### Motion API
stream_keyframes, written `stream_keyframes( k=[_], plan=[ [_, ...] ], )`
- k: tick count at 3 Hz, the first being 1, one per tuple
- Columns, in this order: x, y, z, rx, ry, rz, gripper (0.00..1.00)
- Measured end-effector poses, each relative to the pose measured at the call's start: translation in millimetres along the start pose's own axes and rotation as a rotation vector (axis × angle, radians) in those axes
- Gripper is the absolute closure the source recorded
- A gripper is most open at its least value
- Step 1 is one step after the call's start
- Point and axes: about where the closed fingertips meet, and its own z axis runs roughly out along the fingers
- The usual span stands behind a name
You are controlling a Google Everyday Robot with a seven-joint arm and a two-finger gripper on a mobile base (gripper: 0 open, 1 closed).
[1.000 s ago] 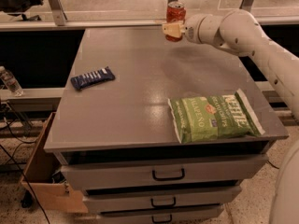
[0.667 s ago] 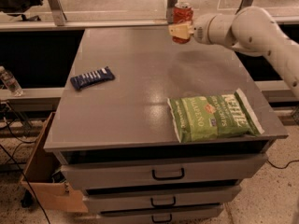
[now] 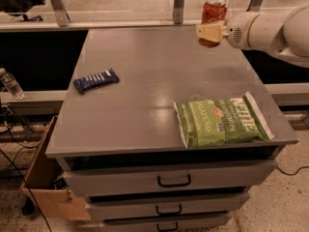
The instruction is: Move coke can near green jalapeno chip bag
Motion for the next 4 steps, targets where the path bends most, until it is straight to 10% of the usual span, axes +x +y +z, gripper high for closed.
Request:
stream_keyframes(
  k=[4],
  plan=[
    [81.7, 23.2, -85.6, -0.102, 0.065, 0.087, 1.0]
  ],
)
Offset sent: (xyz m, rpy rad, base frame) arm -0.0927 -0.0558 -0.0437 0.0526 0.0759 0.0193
